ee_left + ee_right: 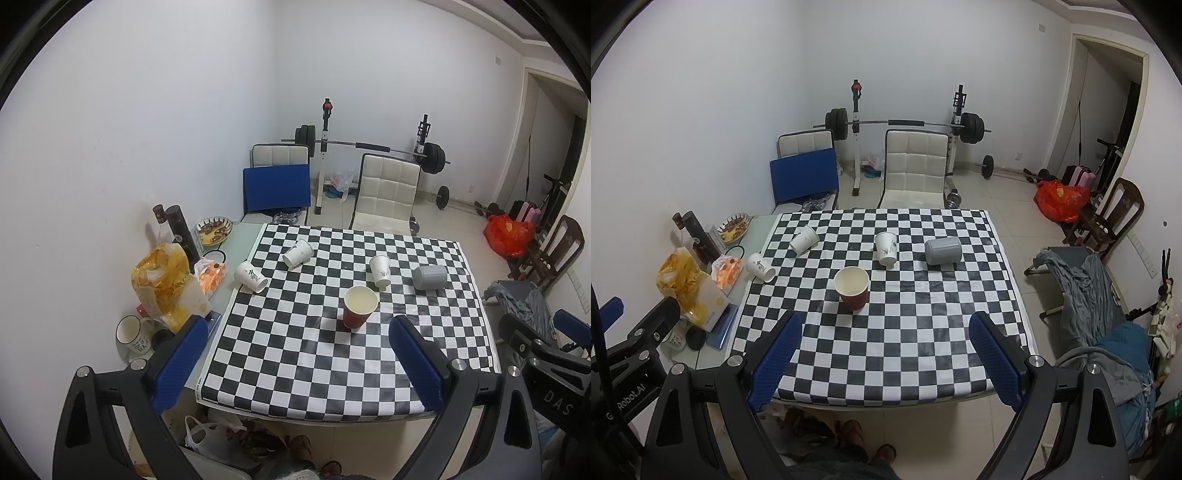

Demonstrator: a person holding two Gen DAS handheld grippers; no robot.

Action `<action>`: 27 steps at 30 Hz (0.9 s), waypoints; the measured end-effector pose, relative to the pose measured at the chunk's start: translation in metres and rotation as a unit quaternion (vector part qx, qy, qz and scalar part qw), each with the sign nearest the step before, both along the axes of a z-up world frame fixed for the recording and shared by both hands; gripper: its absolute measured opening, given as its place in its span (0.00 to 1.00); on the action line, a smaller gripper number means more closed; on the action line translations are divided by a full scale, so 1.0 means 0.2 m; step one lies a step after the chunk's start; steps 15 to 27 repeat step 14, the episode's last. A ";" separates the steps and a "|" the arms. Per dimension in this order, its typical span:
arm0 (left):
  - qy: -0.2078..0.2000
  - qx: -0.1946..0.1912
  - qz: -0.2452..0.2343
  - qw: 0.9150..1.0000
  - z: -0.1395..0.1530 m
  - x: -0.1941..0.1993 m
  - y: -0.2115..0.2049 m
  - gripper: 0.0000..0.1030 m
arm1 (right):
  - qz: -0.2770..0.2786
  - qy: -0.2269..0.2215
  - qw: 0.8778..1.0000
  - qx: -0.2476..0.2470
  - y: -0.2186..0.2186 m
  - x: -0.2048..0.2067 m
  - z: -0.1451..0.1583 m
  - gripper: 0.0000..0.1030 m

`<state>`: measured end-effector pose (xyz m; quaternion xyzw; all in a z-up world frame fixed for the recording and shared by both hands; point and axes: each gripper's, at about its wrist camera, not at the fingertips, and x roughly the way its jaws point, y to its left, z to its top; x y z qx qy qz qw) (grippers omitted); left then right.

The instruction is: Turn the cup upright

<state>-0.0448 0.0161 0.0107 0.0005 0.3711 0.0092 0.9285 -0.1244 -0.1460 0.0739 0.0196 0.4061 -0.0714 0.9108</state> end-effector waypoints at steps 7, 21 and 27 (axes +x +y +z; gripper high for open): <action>-0.003 -0.001 0.001 1.000 0.02 0.01 0.00 0.97 | 0.001 -0.002 1.000 -0.001 0.01 0.00 0.01 0.91; -0.006 0.002 0.005 1.000 0.03 0.00 0.00 0.97 | 0.001 -0.002 1.000 -0.001 0.01 -0.01 0.01 0.91; -0.006 0.002 0.005 1.000 0.03 0.00 0.00 0.97 | 0.001 -0.002 1.000 -0.001 0.01 -0.01 0.01 0.91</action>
